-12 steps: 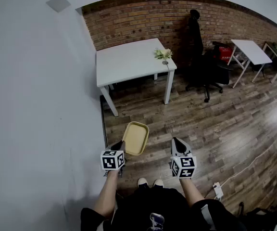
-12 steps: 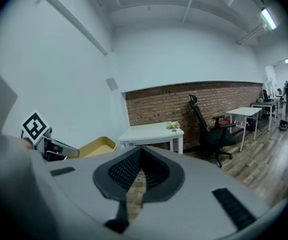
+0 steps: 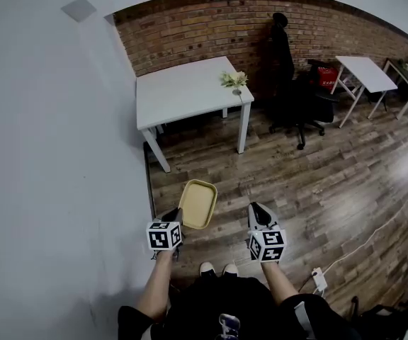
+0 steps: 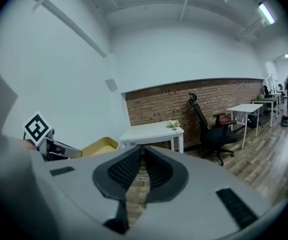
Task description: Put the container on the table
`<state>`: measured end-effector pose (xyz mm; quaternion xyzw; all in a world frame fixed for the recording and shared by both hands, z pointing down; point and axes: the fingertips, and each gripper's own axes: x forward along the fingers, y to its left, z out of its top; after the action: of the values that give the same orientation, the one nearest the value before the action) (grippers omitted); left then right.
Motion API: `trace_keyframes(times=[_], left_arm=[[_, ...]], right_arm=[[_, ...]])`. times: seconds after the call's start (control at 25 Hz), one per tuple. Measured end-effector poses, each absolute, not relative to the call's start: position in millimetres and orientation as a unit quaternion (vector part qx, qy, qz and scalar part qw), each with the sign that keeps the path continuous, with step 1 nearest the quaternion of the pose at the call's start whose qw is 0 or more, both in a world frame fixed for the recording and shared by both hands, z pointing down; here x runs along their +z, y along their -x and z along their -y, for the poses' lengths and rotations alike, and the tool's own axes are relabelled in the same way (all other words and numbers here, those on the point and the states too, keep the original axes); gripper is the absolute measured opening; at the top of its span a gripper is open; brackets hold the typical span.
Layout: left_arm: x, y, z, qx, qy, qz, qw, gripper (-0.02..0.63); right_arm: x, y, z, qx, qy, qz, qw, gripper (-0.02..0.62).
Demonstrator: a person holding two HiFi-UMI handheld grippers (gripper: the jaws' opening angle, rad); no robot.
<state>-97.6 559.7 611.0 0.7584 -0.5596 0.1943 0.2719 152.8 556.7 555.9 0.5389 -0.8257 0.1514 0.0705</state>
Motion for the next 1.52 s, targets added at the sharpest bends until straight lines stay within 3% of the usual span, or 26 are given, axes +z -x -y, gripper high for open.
trace_keyframes(times=[0.72, 1.52], left_arm=[[610, 64, -528, 0.201, -0.768, 0.549, 0.261, 0.028], [617, 112, -349, 0.201, -0.783, 0.525, 0.268, 0.028]], right_arm=[[559, -184, -536, 0.162, -0.549, 0.818, 0.055, 0.025], [561, -123, -370, 0.171, -0.553, 0.813, 0.066, 0.025]])
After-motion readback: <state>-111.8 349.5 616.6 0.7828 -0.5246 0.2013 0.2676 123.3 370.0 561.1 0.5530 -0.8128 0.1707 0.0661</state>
